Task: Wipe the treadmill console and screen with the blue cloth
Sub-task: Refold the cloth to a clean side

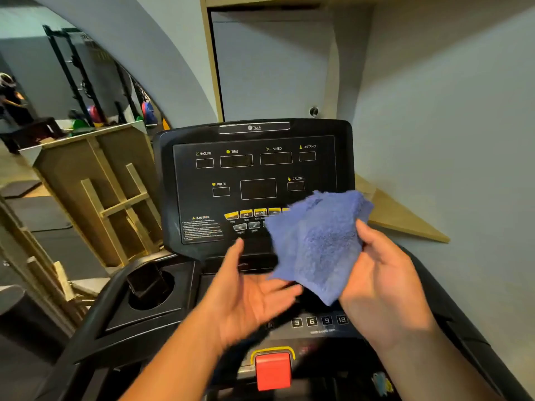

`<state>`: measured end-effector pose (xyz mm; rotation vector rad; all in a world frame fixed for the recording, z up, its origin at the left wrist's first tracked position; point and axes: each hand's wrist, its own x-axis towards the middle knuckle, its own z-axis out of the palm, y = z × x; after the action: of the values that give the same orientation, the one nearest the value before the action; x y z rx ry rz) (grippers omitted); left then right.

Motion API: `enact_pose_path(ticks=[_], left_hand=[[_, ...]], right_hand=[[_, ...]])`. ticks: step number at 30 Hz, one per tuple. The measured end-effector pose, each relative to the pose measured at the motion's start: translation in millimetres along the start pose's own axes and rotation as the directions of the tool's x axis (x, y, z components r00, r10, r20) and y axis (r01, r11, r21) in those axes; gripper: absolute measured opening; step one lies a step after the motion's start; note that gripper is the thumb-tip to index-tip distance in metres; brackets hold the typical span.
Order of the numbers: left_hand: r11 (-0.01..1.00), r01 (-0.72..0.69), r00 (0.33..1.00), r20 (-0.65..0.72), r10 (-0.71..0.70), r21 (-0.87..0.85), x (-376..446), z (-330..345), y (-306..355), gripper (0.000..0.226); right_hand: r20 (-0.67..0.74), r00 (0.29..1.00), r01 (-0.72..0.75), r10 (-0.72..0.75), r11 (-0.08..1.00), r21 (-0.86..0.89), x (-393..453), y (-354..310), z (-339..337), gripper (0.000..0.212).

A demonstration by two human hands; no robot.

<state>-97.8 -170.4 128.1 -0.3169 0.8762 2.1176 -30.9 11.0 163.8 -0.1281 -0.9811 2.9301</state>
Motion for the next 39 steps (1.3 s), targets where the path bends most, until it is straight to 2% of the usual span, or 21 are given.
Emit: enact_pose_path(ticks=[1,2,4,5,8,10,13,15,16,17,18,20,22,24,27,29,33,35,37,39], left_hand=[[0.999,0.028,0.998,0.052,-0.028,-0.014,-0.6,3.6,-10.3,0.091],[0.998,0.001,0.996,0.093,0.005,-0.059,1.1,5.4,-15.7,0.085],[0.984,-0.109,0.990,0.072,0.120,-0.138,4.0,14.1,-14.7,0.068],[0.979,-0.164,0.985,0.042,0.170,-0.120,5.2,20.1,-11.4,0.068],[0.916,-0.383,0.921,-0.021,0.388,0.119,4.8,35.1,3.9,0.074],[0.818,-0.530,0.842,0.025,0.539,0.225,-3.5,45.6,18.2,0.064],[0.704,-0.638,0.759,0.102,0.643,0.311,-16.0,56.2,38.2,0.050],[0.626,-0.616,0.747,0.102,0.657,0.478,-16.3,55.3,44.1,0.048],[0.600,-0.587,0.756,0.103,0.646,0.544,-15.5,54.4,44.3,0.045],[0.588,-0.558,0.770,0.101,0.630,0.586,-14.7,52.6,43.5,0.042],[0.587,-0.528,0.784,0.087,0.615,0.614,-14.1,50.3,42.7,0.039],[0.604,-0.489,0.794,0.035,0.607,0.630,-15.6,45.6,44.2,0.034],[0.628,-0.493,0.788,0.002,0.616,0.603,-19.7,42.0,52.1,0.031],[0.616,-0.519,0.781,0.036,0.624,0.592,-26.1,38.2,60.8,0.033],[0.555,-0.534,0.807,0.190,0.559,0.638,-34.4,28.0,60.5,0.052],[0.534,-0.511,0.829,0.220,0.515,0.674,-35.0,20.1,51.5,0.061],[0.486,-0.460,0.814,0.135,0.564,0.743,-31.8,13.0,46.1,0.048],[0.454,-0.435,0.820,0.133,0.557,0.778,-31.6,11.9,49.0,0.041],[0.369,-0.418,0.811,0.158,0.563,0.830,-34.8,12.1,51.2,0.040],[0.251,-0.404,0.785,0.193,0.588,0.880,-38.3,13.0,53.3,0.041]], right_hand=[[-0.018,1.000,0.002,-0.002,1.000,-0.002,2.3,1.8,-1.2,0.045],[-0.018,1.000,-0.009,0.009,1.000,-0.002,3.4,3.9,-2.1,0.045],[0.007,0.999,-0.032,0.032,0.999,-0.006,1.8,6.4,-2.6,0.048],[0.011,0.999,-0.037,0.038,0.999,-0.011,0.1,5.9,-2.7,0.050],[0.061,0.997,-0.042,0.043,0.999,-0.017,-2.5,2.9,-10.8,0.053],[0.078,0.997,0.006,-0.008,1.000,0.023,-7.1,-4.0,-8.4,0.051],[0.040,0.999,-0.018,0.015,0.997,0.075,-5.9,-15.2,-9.1,0.056],[0.108,0.971,-0.224,0.212,0.968,0.111,1.1,-11.4,-10.7,0.064],[0.136,0.943,-0.312,0.305,0.949,0.038,3.7,-6.7,-8.8,0.073],[0.105,0.936,-0.331,0.337,0.941,-0.072,6.9,1.4,-9.2,0.077],[0.094,0.942,-0.302,0.321,0.937,-0.176,9.6,9.8,-11.5,0.072],[0.095,0.939,-0.303,0.332,0.924,-0.231,18.2,21.5,-15.5,0.048],[0.040,0.976,-0.192,0.213,0.935,-0.297,26.4,22.9,-13.0,0.029],[0.034,0.997,-0.059,0.076,0.936,-0.348,31.9,16.7,-11.0,0.019],[0.065,0.998,0.039,-0.018,0.937,-0.347,32.9,8.1,-9.8,0.018],[0.035,0.999,0.017,-0.004,0.919,-0.394,30.7,9.4,-13.6,0.022],[-0.042,0.999,-0.001,-0.025,0.852,-0.524,28.7,14.8,-22.3,0.036],[-0.052,0.999,-0.012,-0.015,0.879,-0.477,30.2,11.1,-21.8,0.033],[-0.056,0.998,-0.048,0.026,0.898,-0.438,30.4,7.9,-18.4,0.021],[-0.065,0.998,-0.051,0.020,0.850,-0.525,30.9,5.9,-17.4,0.018]])
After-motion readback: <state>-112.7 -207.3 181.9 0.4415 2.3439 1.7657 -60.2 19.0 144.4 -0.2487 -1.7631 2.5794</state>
